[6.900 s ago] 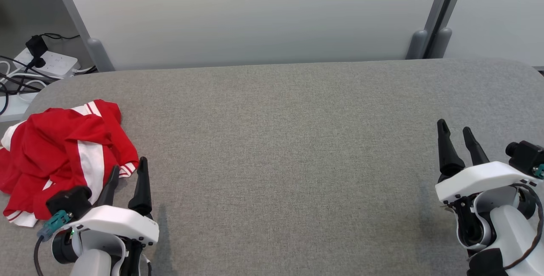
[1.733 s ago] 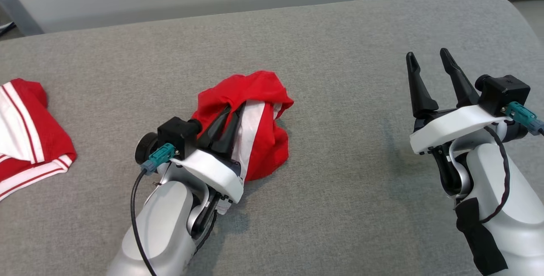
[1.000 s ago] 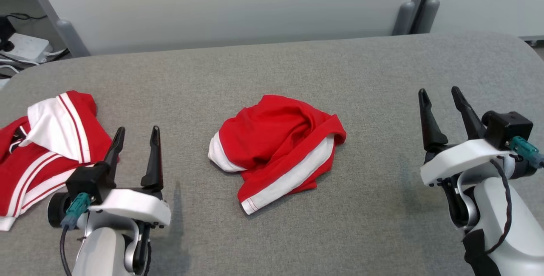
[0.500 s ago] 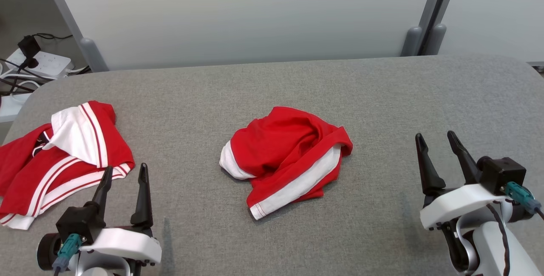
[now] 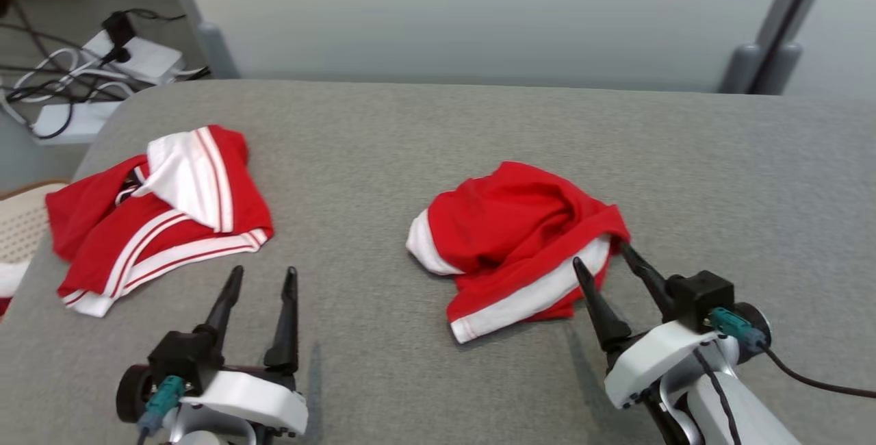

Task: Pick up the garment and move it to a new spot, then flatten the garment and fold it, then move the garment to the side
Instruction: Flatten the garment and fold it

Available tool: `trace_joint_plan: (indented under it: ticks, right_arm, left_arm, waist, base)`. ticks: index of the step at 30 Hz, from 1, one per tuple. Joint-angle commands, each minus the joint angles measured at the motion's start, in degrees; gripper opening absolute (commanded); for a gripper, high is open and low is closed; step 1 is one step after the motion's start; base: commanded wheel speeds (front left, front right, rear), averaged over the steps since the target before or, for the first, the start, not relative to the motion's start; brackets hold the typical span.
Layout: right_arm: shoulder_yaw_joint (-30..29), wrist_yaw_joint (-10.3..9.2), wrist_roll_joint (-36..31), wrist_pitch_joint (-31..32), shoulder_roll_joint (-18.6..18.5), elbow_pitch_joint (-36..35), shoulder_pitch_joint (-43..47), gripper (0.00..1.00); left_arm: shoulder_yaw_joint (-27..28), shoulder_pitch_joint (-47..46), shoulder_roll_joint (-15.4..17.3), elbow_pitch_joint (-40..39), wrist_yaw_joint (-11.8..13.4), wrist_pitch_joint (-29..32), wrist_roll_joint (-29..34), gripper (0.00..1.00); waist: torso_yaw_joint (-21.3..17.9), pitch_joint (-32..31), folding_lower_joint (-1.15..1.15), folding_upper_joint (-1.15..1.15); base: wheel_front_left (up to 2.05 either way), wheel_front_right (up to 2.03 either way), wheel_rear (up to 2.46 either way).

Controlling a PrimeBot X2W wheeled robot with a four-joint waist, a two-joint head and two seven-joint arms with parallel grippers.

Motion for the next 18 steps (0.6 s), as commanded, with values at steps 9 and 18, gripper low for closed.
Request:
trace_joint_plan:
  ticks: [9,18]
  right_arm:
    - [-0.6,0.4,1.8,-0.8,-0.1,7.3,-5.1,1.0]
    - [-4.0,0.4,3.3,-0.8,0.2,7.1,-4.9,1.0]
  left_arm:
    - [-4.6,-2.3,0.5,-1.6,0.7,-0.3,-2.3,1.0]
    - [-9.3,-2.6,0.5,-1.8,-1.3,-0.3,-3.9,1.0]
  waist:
    - [9.1,2.4,0.0,0.0]
    - [9.7,3.7,0.0,0.0]
  base:
    - [0.0,0.0,0.0]
    - [0.0,0.0,0.0]
